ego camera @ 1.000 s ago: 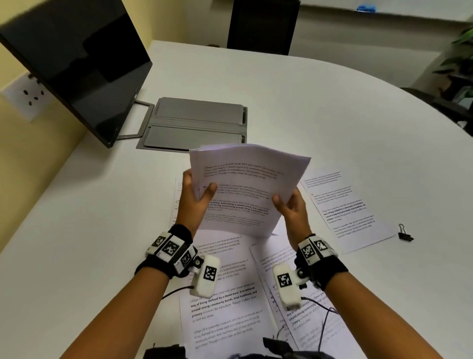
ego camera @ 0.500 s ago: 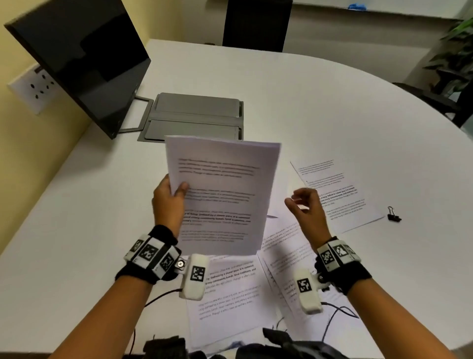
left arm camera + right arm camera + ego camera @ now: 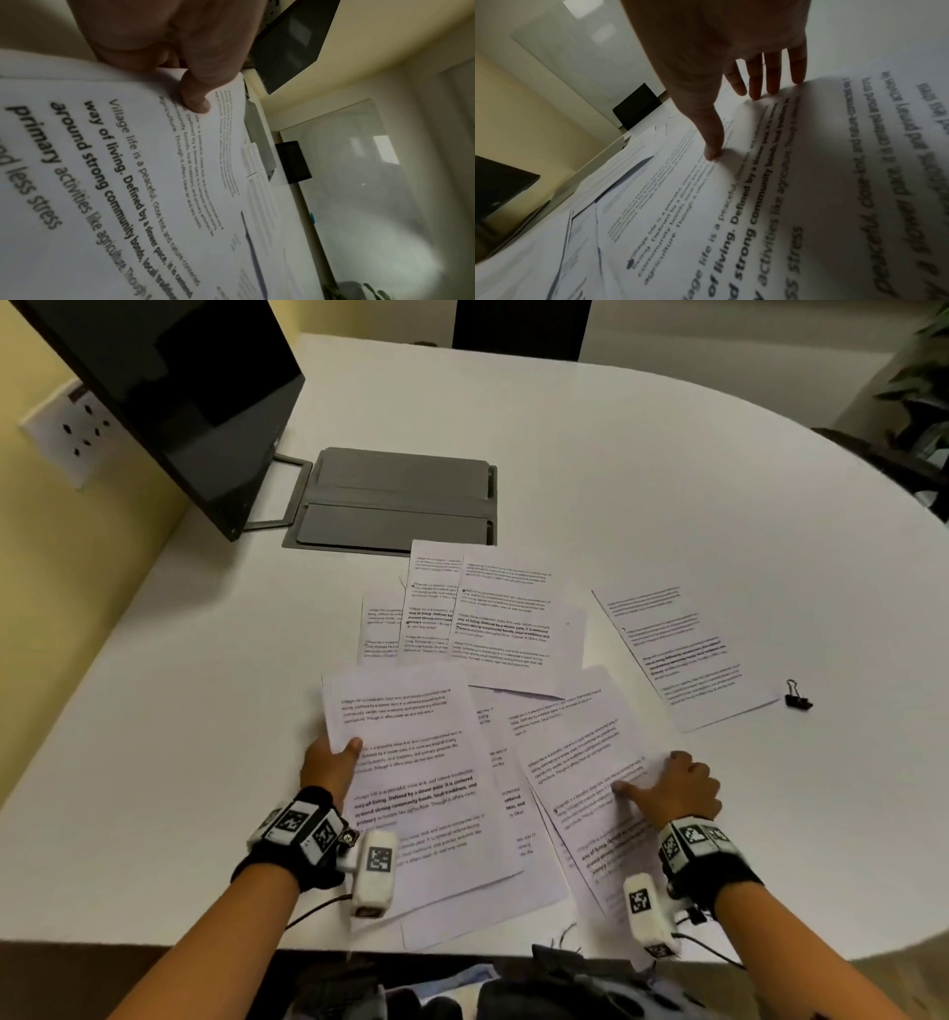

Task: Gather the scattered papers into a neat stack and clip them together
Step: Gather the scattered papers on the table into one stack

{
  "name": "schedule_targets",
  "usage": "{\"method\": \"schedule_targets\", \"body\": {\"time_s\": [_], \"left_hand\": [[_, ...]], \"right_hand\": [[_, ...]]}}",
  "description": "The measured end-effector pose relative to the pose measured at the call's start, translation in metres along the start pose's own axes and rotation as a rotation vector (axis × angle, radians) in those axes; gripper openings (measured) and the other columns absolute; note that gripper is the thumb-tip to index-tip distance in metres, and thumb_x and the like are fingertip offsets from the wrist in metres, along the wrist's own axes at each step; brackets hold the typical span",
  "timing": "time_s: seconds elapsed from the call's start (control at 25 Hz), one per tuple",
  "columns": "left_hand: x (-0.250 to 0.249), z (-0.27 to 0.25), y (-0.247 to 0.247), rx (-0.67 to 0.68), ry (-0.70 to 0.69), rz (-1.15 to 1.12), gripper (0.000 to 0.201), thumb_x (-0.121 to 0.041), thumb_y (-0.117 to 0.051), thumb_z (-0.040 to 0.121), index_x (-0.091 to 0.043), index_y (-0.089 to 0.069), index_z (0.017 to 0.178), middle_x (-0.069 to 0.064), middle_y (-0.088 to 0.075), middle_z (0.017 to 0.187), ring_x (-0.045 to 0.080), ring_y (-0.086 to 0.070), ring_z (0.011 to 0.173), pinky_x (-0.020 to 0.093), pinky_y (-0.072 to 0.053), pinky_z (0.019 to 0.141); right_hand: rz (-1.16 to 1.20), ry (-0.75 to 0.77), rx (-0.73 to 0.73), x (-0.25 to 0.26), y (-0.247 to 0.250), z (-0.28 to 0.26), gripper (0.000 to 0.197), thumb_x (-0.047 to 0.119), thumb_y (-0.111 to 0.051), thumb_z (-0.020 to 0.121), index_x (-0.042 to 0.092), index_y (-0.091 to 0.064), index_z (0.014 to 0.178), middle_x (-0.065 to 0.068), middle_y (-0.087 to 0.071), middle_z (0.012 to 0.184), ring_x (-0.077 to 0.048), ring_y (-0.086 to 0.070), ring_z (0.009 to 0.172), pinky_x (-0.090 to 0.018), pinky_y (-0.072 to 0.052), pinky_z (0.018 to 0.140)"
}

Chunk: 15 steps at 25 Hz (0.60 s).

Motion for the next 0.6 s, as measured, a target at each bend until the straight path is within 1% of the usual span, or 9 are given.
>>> {"method": "schedule_targets", "body": {"time_s": [0.08,0.12,0.2,0.24,0.32,0.4,0.48,0.52,0.6], "left_hand": [[0.008,-0.001,-0.003,-0.029,0.027,0.122,0.029,-0.018,-0.056,0.088,-0.007,-0.061,0.114,0.019,-0.064,0.116,0.037,-0.061,0.102,0.049,-0.049,0.094],[0.007,-0.004,-0.005,-0.051,0.026,0.224,0.032,-0.019,-0.057,0.087,-0.006,-0.059,0.115,0.020,-0.061,0.120,0.038,-0.059,0.106,0.046,-0.048,0.095],[0.002,-0.012,-0.011,-0.092,0.032,0.448,0.038,-0.020,-0.057,0.086,-0.004,-0.053,0.120,0.023,-0.047,0.128,0.041,-0.048,0.114,0.041,-0.044,0.097],[-0.001,-0.018,-0.016,-0.103,0.045,0.521,0.041,-0.019,-0.056,0.086,-0.003,-0.048,0.123,0.023,-0.039,0.131,0.041,-0.043,0.117,0.041,-0.041,0.095],[-0.008,-0.030,-0.026,-0.113,0.051,0.585,0.044,-0.015,-0.056,0.086,-0.002,-0.042,0.125,0.022,-0.031,0.134,0.041,-0.037,0.120,0.041,-0.038,0.094],[-0.010,-0.037,-0.036,-0.113,0.063,0.601,0.047,-0.013,-0.059,0.083,-0.002,-0.038,0.124,0.021,-0.029,0.135,0.041,-0.037,0.118,0.041,-0.037,0.096],[-0.009,-0.043,-0.043,-0.112,0.105,0.670,0.059,-0.016,-0.066,0.076,-0.005,-0.033,0.124,0.021,-0.029,0.133,0.040,-0.037,0.117,0.041,-0.036,0.098],[-0.007,-0.046,-0.046,-0.105,0.113,0.735,0.069,-0.019,-0.071,0.072,-0.007,-0.029,0.125,0.020,-0.028,0.132,0.039,-0.036,0.117,0.042,-0.035,0.098],[-0.003,-0.053,-0.051,-0.106,0.084,0.824,0.083,-0.025,-0.077,0.066,-0.011,-0.023,0.127,0.019,-0.026,0.133,0.039,-0.034,0.118,0.041,-0.037,0.095]], "right_hand": [[-0.018,-0.040,0.019,0.002,0.000,0.004,0.100,0.065,-0.074,0.057,0.007,-0.036,0.130,-0.020,-0.044,0.133,-0.038,-0.040,0.123,-0.049,-0.037,0.099],[-0.006,-0.061,0.035,0.005,0.001,0.006,0.102,0.066,-0.074,0.056,0.006,-0.035,0.130,-0.021,-0.044,0.133,-0.038,-0.038,0.124,-0.050,-0.036,0.100],[0.028,-0.100,0.073,0.008,0.001,0.009,0.108,0.064,-0.076,0.055,0.004,-0.031,0.132,-0.022,-0.042,0.135,-0.039,-0.036,0.127,-0.052,-0.034,0.103],[0.041,-0.111,0.086,0.011,0.001,0.008,0.109,0.062,-0.077,0.055,0.003,-0.029,0.134,-0.023,-0.040,0.135,-0.040,-0.035,0.127,-0.052,-0.035,0.102],[0.087,-0.119,0.091,0.018,0.001,0.005,0.106,0.058,-0.079,0.058,0.003,-0.028,0.133,-0.023,-0.036,0.135,-0.041,-0.037,0.125,-0.052,-0.040,0.098],[0.165,-0.130,0.095,0.024,0.001,0.000,0.099,0.052,-0.079,0.062,0.003,-0.030,0.132,-0.022,-0.035,0.133,-0.043,-0.045,0.118,-0.050,-0.046,0.090],[0.233,-0.136,0.112,0.027,0.001,-0.005,0.087,0.043,-0.078,0.068,0.004,-0.032,0.130,-0.021,-0.038,0.131,-0.044,-0.051,0.112,-0.047,-0.049,0.087],[0.264,-0.133,0.111,0.028,0.001,-0.006,0.076,0.036,-0.075,0.072,0.004,-0.034,0.128,-0.021,-0.042,0.129,-0.043,-0.053,0.110,-0.046,-0.050,0.087],[0.343,-0.125,0.069,0.027,0.007,-0.011,0.050,0.020,-0.062,0.081,0.005,-0.042,0.124,-0.021,-0.053,0.124,-0.041,-0.057,0.107,-0.046,-0.051,0.089]]}}
Point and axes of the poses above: each hand's wrist, its own z-axis towards the middle knuckle, its own y-axis out of the back of the hand, x = y × z, the point moved 3 cm from there along z, towards the middle knuckle
